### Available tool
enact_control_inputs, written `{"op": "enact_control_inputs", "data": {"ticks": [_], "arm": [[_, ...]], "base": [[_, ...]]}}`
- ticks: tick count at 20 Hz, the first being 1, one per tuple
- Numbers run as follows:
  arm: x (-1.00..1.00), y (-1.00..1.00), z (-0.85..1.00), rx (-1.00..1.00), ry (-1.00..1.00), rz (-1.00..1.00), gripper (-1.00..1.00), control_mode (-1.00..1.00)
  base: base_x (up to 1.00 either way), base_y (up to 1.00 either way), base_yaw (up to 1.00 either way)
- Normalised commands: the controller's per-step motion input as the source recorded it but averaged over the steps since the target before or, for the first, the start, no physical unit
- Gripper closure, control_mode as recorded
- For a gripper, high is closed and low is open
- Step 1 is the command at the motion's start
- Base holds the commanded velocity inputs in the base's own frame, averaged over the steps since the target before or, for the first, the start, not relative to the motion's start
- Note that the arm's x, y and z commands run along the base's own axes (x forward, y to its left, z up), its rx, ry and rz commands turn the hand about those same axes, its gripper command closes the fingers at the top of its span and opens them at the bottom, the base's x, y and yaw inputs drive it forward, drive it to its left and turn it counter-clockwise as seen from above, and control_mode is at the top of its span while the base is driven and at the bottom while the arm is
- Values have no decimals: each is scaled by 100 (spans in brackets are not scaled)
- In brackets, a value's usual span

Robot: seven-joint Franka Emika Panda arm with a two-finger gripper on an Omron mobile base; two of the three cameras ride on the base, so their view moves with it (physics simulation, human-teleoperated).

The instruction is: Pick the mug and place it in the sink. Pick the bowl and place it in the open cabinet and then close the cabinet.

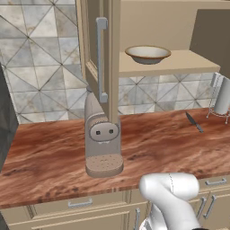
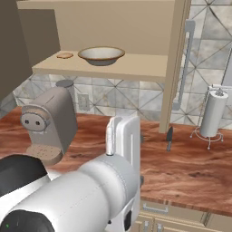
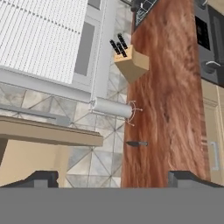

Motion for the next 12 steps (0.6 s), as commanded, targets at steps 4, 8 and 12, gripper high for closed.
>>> {"op": "enact_control_inputs", "data": {"ticks": [4,8,12], "arm": [[19,0,-24,0,0,0,-100,-100],[13,-9,-12,9,0,0,-100,-100],[37,-6,-4,14,0,0,-100,-100]], "base": [[0,0,0],[0,0,0],[0,0,0]]}}
